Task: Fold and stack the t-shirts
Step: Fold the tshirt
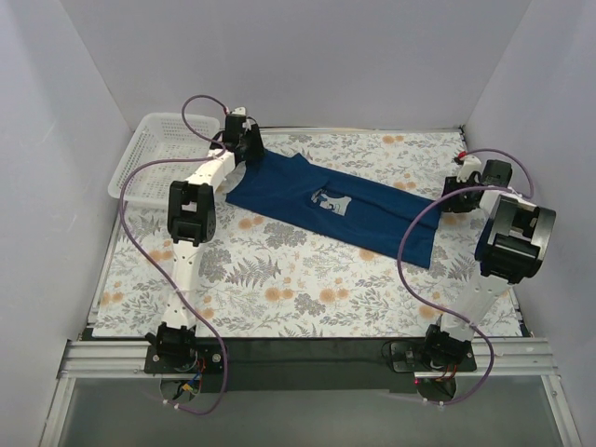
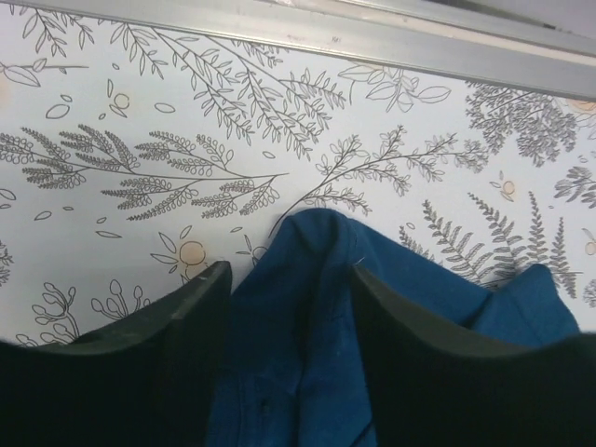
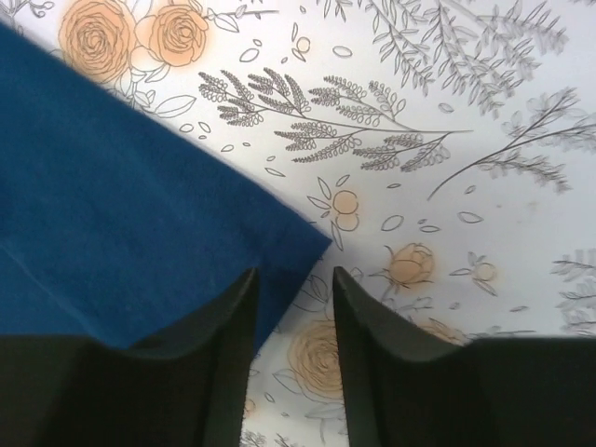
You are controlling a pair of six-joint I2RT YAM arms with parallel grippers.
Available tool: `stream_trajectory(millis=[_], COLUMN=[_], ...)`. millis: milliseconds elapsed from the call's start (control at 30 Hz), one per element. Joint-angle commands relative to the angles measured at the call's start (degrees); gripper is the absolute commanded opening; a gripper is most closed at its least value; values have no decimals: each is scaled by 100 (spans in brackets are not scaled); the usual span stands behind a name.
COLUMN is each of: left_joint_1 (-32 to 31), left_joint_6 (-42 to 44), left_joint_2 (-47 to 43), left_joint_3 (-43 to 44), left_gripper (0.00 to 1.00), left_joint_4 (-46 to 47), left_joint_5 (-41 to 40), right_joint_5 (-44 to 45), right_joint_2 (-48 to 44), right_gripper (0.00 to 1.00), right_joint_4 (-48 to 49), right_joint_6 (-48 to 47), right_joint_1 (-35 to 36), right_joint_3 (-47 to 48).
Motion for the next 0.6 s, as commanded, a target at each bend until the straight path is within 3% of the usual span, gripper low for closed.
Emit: stream_trajectory(millis=[0, 33, 200, 300, 333, 400, 433, 567], left_joint_1=[76, 76, 76, 76, 76, 76, 76, 67], left_joint_6=[98, 229, 397, 292, 274, 81, 20, -236], left_joint_2=[-643, -784, -2102, -3270, -3543, -4369, -4615, -5864], left_joint_3=[214, 170, -785, -2182, -3013, -3825, -4282, -6424], left_gripper=[52, 54, 63, 63, 63, 63, 63, 63], left_joint_4=[181, 190, 190, 242, 260, 470, 549, 971], left_joint_5=[244, 367, 535, 517, 535, 649, 693, 851], right_joint_5=[146, 137, -108, -703, -915, -1511, -1646, -1648], right_joint_2=[-670, -898, -1663, -1919, -2076, -2200, -2227, -2411], right_gripper=[40, 46, 61, 64, 64, 65, 65, 64], right_joint_4=[394, 385, -70, -668, -1227, -1949, -2649, -3629], right_joint_6=[-217, -252, -813, -1401, -1978, -2815, -3515, -4988], right_joint_1=[-34, -34, -34, -43, -43, -34, -34, 158], right_joint_3=[-69, -104, -446, -788, -894, -1018, -1097, -1457])
